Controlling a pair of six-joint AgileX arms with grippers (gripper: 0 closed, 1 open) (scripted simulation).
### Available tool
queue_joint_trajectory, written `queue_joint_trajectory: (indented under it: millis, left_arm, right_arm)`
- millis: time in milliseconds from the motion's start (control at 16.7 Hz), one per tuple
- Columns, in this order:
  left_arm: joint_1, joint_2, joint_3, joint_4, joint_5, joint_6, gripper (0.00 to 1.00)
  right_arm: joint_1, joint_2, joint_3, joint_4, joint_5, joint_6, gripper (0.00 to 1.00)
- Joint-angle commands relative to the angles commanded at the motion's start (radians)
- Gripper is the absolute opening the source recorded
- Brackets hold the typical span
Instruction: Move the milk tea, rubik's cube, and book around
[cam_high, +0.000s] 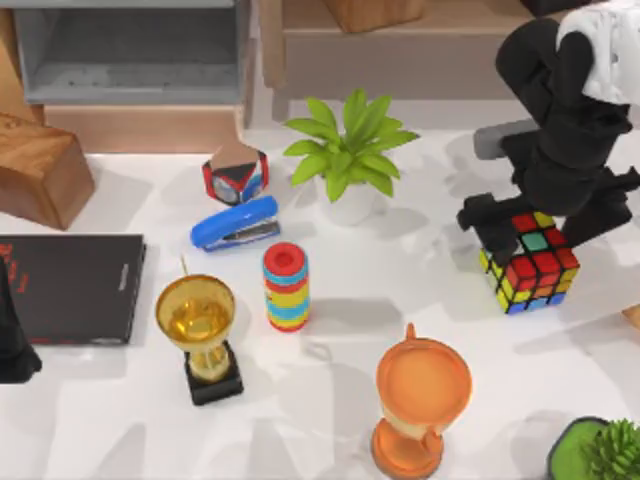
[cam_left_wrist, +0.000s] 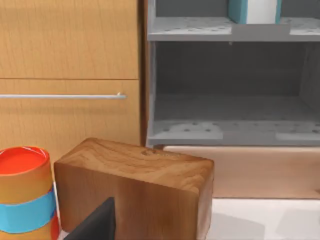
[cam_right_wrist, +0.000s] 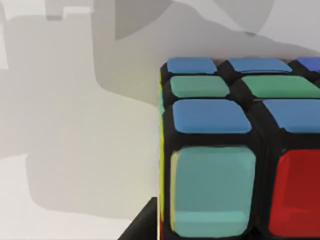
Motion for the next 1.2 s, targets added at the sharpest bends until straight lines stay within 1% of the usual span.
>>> queue_joint_trajectory:
  millis: [540,900,1200]
  left_arm:
    - [0.0,0.0,0.0,0.0,0.0,0.0,1.0]
    - [0.0,0.0,0.0,0.0,0.0,0.0,1.0]
    - [0.0,0.0,0.0,0.0,0.0,0.0,1.0]
  right_arm:
    - [-0.002,-0.002,0.003,-0.004,0.001,0.001,0.0]
    - [-0.003,-0.03,0.076,-0.104,0.001,0.0,0.0]
    - [-0.002,-0.028,0.076,-0.103,0.001,0.002,0.0]
